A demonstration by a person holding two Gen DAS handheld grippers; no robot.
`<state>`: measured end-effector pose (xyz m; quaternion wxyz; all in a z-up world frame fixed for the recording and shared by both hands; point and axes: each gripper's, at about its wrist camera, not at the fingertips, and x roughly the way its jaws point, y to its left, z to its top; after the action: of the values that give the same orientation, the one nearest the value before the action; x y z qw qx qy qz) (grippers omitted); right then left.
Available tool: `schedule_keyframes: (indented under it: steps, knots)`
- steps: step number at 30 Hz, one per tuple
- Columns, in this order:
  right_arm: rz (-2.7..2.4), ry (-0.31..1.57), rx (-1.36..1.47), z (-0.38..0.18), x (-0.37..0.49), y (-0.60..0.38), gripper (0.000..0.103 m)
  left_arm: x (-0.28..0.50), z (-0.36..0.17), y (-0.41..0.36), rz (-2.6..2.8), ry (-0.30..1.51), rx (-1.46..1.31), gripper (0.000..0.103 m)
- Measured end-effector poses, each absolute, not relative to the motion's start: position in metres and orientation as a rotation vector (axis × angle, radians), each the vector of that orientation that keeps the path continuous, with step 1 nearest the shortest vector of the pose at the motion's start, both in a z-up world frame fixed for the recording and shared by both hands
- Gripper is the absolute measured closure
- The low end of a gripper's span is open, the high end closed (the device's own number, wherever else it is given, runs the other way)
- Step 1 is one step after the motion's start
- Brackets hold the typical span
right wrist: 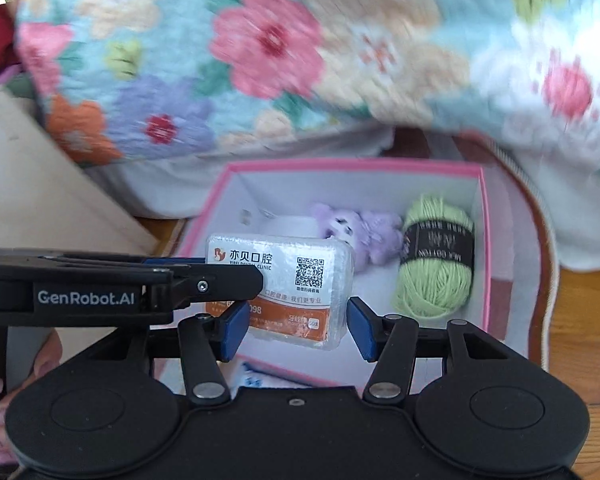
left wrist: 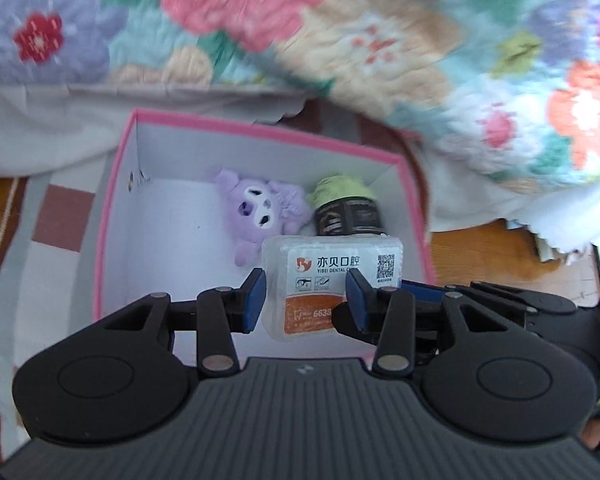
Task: Organize objects
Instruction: 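Lift the floss box with the left tool into the pink box, then open the left tool to release the floss box and lift away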
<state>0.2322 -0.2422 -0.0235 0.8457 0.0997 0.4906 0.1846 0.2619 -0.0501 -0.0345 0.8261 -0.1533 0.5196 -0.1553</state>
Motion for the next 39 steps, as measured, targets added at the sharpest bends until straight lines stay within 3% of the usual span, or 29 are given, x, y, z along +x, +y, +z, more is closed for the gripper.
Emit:
schedule_keyframes:
  steps: [12, 23, 26, 27, 28, 30, 32, 39]
  knots:
    - [0.326, 1.174, 0.19, -0.108, 0.274, -0.234, 0.044, 0.303, -0.123, -0.056, -0.25, 1.278, -0.405, 0.062]
    - [0.244, 1.184, 0.042, -0.12, 0.276, -0.223, 0.049, 0.308, -0.135, -0.062, -0.211, 1.314, -0.35, 0.058]
    - [0.285, 1.152, 0.05, -0.11, 0.268, -0.229, 0.049, 0.302, -0.139, -0.062, -0.237, 1.326, -0.335, 0.063]
    - [0.301, 1.149, 0.056, -0.107, 0.265, -0.231, 0.049, 0.301, -0.141, -0.063, -0.246, 1.329, -0.336, 0.07]
    - [0.319, 1.158, 0.055, -0.106, 0.263, -0.233, 0.049, 0.3, -0.142, -0.064, -0.256, 1.32, -0.35, 0.071]
    - [0.34, 1.164, 0.06, -0.107, 0.261, -0.236, 0.064, 0.3, -0.142, -0.068, -0.252, 1.305, -0.355, 0.072]
    - [0.332, 1.172, 0.051, -0.112, 0.262, -0.238, 0.072, 0.3, -0.14, -0.073, -0.251, 1.294, -0.339, 0.073]
    - [0.327, 1.162, 0.09, -0.123, 0.257, -0.244, 0.073, 0.297, -0.139, -0.075, -0.241, 1.282, -0.322, 0.073]
